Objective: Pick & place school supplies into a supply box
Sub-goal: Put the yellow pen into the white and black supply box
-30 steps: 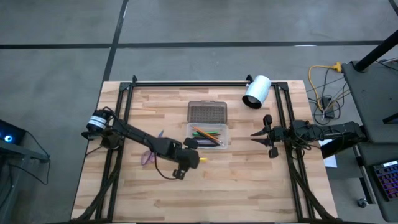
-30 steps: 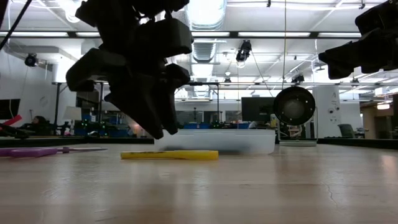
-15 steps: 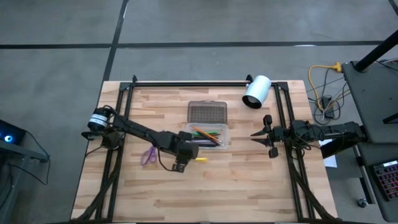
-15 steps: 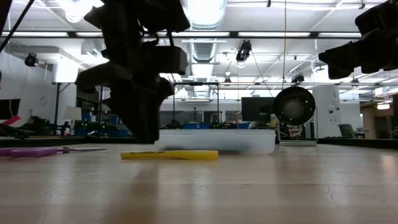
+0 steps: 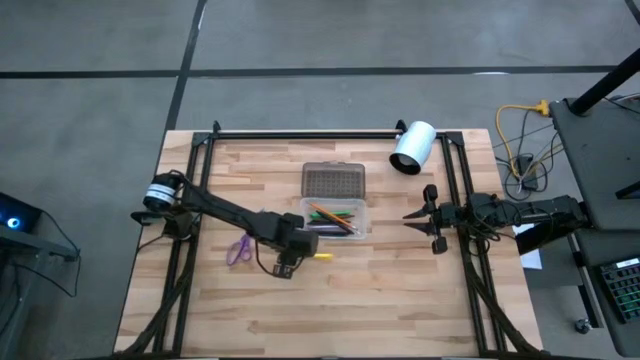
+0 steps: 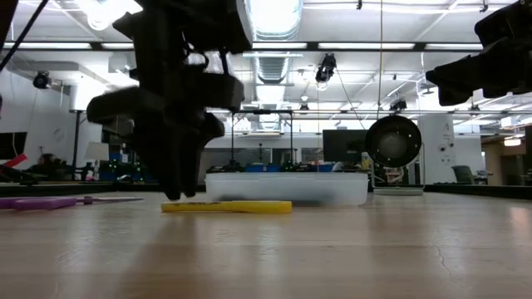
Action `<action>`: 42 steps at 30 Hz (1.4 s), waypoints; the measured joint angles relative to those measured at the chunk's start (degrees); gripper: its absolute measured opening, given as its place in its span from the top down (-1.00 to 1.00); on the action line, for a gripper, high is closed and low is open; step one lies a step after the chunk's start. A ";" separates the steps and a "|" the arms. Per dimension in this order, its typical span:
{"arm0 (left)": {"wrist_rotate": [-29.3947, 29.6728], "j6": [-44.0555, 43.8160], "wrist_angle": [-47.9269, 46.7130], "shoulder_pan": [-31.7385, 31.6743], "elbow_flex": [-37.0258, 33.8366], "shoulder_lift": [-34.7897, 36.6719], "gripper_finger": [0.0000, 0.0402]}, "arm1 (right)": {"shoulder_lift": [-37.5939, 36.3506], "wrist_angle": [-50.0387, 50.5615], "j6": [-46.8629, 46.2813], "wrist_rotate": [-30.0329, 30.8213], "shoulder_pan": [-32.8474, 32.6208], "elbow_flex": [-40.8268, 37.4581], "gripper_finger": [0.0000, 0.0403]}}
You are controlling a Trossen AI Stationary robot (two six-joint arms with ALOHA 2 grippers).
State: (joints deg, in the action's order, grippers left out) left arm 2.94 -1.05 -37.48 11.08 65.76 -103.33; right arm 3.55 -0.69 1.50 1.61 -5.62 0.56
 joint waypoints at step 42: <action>-3.03 6.82 -1.72 -0.80 2.43 -3.73 0.92 | -0.04 0.00 0.00 -0.02 -0.01 0.02 0.66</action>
State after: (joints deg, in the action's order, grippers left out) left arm -0.09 5.77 -39.20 10.28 68.18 -107.07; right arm 3.51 -0.69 1.50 1.58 -5.63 0.58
